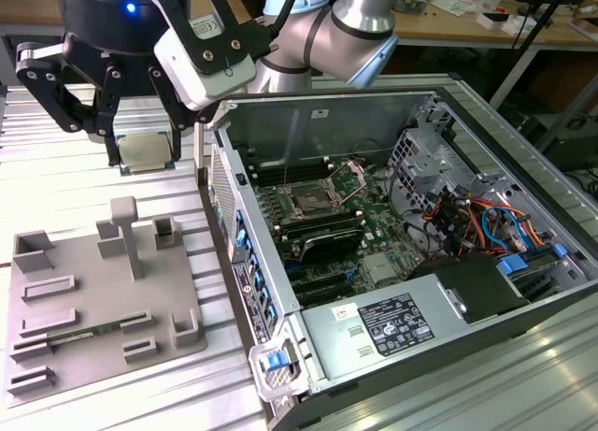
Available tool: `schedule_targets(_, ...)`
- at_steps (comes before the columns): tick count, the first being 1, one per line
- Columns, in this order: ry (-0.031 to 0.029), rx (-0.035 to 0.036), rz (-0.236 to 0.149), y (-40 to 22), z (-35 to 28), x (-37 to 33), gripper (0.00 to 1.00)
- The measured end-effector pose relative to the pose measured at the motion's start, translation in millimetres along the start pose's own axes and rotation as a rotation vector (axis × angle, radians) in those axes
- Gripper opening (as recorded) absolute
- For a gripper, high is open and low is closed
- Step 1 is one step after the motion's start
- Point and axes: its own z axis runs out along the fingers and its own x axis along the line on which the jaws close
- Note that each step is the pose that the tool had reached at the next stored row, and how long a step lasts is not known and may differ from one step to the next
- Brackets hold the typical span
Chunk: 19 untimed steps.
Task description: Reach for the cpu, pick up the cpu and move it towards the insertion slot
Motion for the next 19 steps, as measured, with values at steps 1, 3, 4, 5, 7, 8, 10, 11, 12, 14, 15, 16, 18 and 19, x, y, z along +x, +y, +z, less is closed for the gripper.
schedule_targets(1,0.0,0.0,0.0,0.0,0.0,-0.2,0.55)
schedule_targets(3,0.0,0.0,0.0,0.0,0.0,-0.6,0.55)
schedule_targets(4,0.0001,0.0,0.0,0.0,0.0,-1.0,0.55)
schedule_targets(5,0.0,0.0,0.0,0.0,0.0,-1.2,0.55)
schedule_targets(7,0.0,0.0,0.0,0.0,0.0,-1.5,0.55)
schedule_targets(8,0.0,0.0,0.0,0.0,0.0,-1.7,0.55)
schedule_targets(10,0.0,0.0,0.0,0.0,0.0,-2.0,0.55)
schedule_targets(11,0.0001,0.0001,0.0,0.0,-0.1,-2.2,0.55)
schedule_targets(12,0.0,-0.0001,0.0,0.0,0.0,-2.3,0.55)
schedule_targets(14,0.0001,0.0,0.0,-0.1,-0.1,-5.0,0.55)
schedule_targets(15,0.0,-0.0001,0.0,-0.1,-0.1,-5.2,0.55)
schedule_targets(16,0.0,0.0,0.0,-0.1,-0.1,-5.3,0.55)
schedule_targets(18,0.0,0.0,0.0,-0.1,-0.1,-5.7,0.55)
schedule_targets(19,0.0,0.0,0.0,-0.1,-0.1,-5.8,0.55)
